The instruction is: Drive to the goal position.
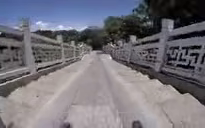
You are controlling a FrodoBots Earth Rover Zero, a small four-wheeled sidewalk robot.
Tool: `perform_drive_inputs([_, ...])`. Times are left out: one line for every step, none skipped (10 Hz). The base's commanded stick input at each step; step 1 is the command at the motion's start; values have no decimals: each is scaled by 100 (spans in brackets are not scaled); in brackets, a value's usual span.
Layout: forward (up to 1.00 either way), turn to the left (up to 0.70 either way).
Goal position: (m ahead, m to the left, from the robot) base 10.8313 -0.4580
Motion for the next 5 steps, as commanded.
perform_drive_inputs([70,0])
perform_drive_inputs([70,0])
perform_drive_inputs([70,0])
perform_drive_inputs([70,0])
perform_drive_inputs([70,0])
